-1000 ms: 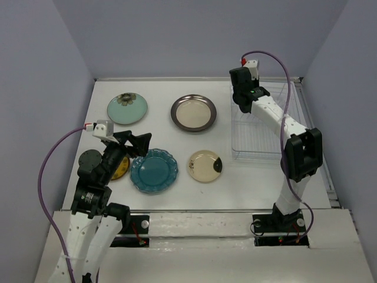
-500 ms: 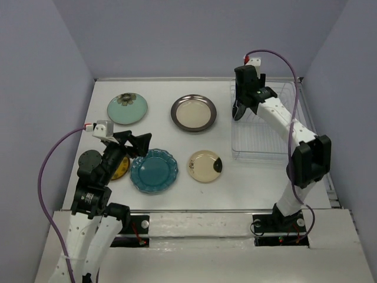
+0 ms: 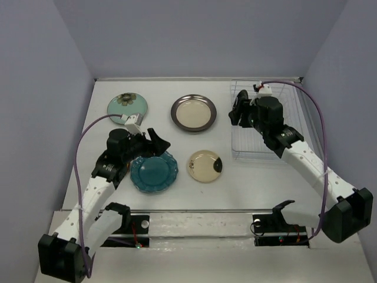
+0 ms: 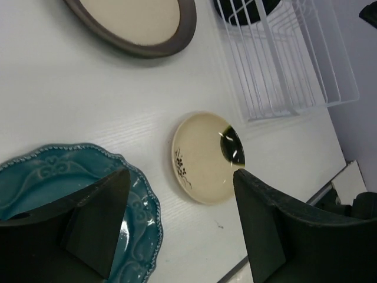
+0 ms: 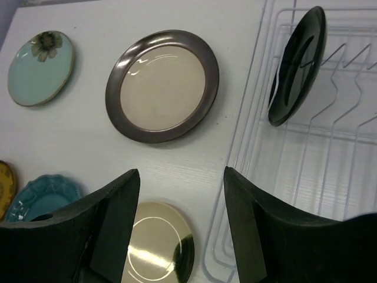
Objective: Load the plates into the dish rack
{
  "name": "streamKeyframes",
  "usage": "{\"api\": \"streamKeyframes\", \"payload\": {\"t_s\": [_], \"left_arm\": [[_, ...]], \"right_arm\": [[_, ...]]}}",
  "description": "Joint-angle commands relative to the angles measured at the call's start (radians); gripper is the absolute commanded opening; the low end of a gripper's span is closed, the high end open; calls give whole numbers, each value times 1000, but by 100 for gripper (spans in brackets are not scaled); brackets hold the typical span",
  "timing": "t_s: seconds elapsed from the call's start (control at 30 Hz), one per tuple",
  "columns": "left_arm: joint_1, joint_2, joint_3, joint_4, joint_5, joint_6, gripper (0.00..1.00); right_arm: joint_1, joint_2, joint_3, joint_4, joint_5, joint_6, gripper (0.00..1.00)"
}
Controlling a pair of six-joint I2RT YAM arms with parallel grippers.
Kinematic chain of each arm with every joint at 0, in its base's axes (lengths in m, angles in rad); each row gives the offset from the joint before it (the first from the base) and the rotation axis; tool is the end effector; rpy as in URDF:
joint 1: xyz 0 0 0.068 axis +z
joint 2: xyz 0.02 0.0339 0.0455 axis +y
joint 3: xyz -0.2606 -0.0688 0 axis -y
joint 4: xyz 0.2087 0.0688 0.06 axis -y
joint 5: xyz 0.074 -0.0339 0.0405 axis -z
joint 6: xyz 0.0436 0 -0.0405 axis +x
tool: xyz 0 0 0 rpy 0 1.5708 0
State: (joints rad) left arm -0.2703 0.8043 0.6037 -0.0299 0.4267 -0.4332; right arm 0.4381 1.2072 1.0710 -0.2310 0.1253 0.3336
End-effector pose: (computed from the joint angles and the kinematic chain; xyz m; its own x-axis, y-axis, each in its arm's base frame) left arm 0.1555 -0.0618 0.2925 -0.4649 -0.2677 -0.8439 0.4806 0.7242 -0.4945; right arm 0.2302 0.1018 0.3461 -0.4104 0.1665 -0.8966 -0.1914 0.9456 0.2632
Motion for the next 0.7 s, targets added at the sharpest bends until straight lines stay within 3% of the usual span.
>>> {"api": "streamKeyframes", "payload": {"t_s": [0.0, 0.17, 0.27, 0.5, 0.67], "left_arm": [[-84, -2, 1, 73, 4, -70, 77], [-274, 105, -10, 157, -150, -134, 74], [-398, 310, 46, 163, -278, -107, 75], [-423, 550, 143, 168, -367, -38, 79], [-432, 674, 211, 156, -335, 5, 77]], "right_arm": [[2, -116, -82, 162, -156, 54, 64], [2, -193, -184, 219, -214, 88, 64], [2, -230, -206, 219, -225, 90, 63], [2, -300, -243, 190, -273, 91, 63], [2, -313, -264, 185, -256, 96, 64]]}}
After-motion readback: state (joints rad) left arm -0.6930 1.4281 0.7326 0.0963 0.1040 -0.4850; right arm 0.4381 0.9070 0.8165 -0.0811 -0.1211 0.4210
